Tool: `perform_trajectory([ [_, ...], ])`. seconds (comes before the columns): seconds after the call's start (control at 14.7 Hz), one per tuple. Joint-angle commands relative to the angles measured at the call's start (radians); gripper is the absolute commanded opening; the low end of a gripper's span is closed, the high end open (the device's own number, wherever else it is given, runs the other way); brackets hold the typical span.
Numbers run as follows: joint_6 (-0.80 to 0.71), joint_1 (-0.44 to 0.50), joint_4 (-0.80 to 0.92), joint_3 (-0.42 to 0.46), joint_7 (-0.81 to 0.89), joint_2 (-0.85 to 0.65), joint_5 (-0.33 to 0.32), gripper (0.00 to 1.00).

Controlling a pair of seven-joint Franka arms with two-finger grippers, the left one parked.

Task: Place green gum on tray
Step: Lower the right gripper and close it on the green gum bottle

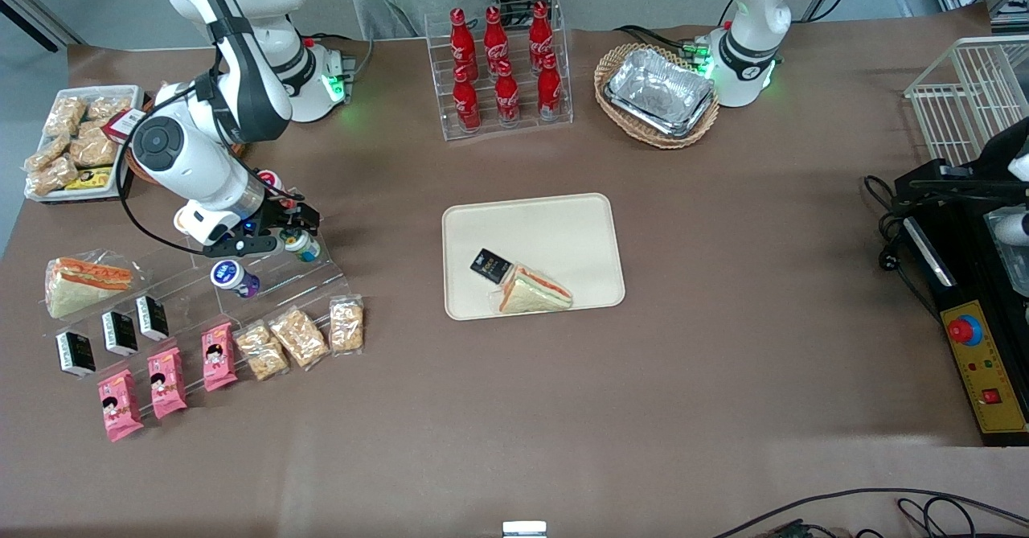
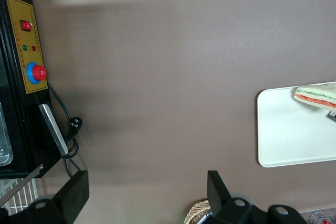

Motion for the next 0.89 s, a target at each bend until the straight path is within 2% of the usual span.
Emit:
perform_trajectory([
  [0.0,0.028,0.002,-0.02,0.007,-0.004,0.004,0.029,0.99],
  [0.2,0.028,0.002,-0.02,0.007,-0.004,0.012,0.027,0.94],
  [0.34,0.045,0.002,-0.021,0.007,-0.007,0.016,0.027,0.75],
  [0.48,0.053,0.016,-0.023,0.007,-0.008,0.019,0.027,0.63],
  [0.61,0.062,0.018,-0.024,0.007,-0.008,0.022,0.027,0.62],
  [0.75,0.064,0.016,-0.024,0.007,-0.009,0.022,0.027,0.47],
  [0.82,0.064,0.016,-0.024,0.007,-0.009,0.022,0.027,0.32],
])
